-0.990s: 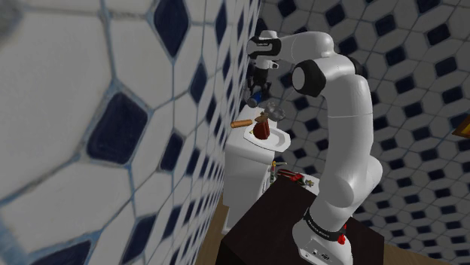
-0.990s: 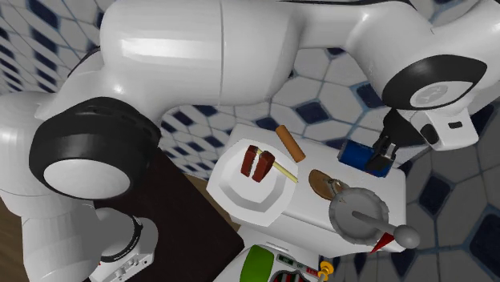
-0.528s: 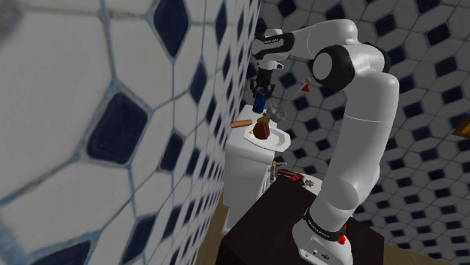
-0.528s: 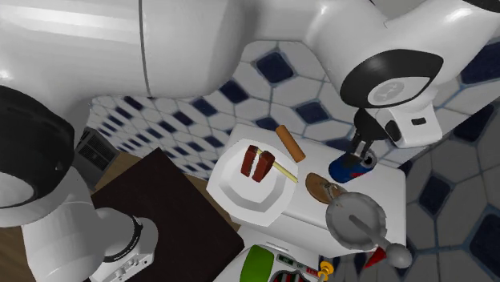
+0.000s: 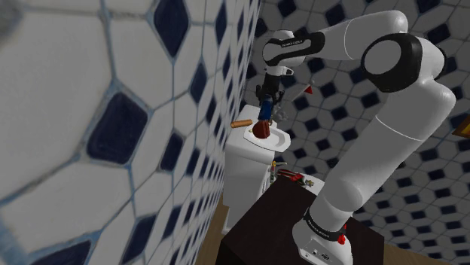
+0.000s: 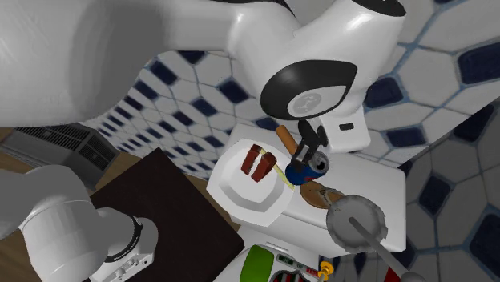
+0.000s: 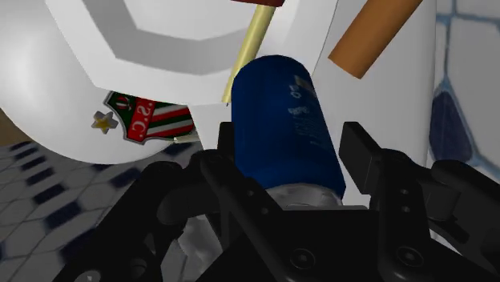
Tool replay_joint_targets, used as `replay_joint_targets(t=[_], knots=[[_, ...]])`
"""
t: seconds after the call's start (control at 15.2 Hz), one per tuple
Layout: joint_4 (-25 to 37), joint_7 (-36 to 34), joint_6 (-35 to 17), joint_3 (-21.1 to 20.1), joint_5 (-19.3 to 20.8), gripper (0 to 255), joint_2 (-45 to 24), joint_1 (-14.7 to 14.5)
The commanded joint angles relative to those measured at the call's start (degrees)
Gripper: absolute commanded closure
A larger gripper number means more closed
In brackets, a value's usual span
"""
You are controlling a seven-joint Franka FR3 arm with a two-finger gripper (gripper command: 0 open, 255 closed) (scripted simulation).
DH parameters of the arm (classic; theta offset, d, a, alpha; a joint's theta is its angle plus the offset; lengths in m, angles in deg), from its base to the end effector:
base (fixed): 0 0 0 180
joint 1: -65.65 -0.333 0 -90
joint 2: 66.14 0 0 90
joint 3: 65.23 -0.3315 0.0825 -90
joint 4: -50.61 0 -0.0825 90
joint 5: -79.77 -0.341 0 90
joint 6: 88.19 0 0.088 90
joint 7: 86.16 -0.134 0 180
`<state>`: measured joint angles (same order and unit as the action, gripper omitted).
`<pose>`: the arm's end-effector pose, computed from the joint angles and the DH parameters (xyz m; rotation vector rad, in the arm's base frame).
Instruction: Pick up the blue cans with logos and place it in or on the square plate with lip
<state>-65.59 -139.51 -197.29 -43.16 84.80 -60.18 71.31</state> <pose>0.4209 -0.2369 0.4912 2.3827 -1.9722 -0.0255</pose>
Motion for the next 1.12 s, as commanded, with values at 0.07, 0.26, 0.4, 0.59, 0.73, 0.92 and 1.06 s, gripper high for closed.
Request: replay_joint_targets(t=[0.07,0.26,0.4,0.59,0.73,0.92,1.06], knots=[[-6.8,-2.9,-0.3,-1.3,2.3,255,6.7,-0.3],[-13.3,-5.8,0.2,-3.2,4.2,255,13.7,-0.2],[-18.3,-8.1,1.1,-4.8,5.2,255,19.6,-0.1],[-20.3,-8.1,-1.3,-4.6,5.3,255,19.1,0.1],[-21.5,-8.1,-2.9,-4.4,5.4,255,18.7,0.1],[-23.3,-8.2,-5.4,-4.1,5.5,255,18.0,0.2],[-24.4,-8.2,-7.0,-3.9,5.6,255,17.4,0.2]])
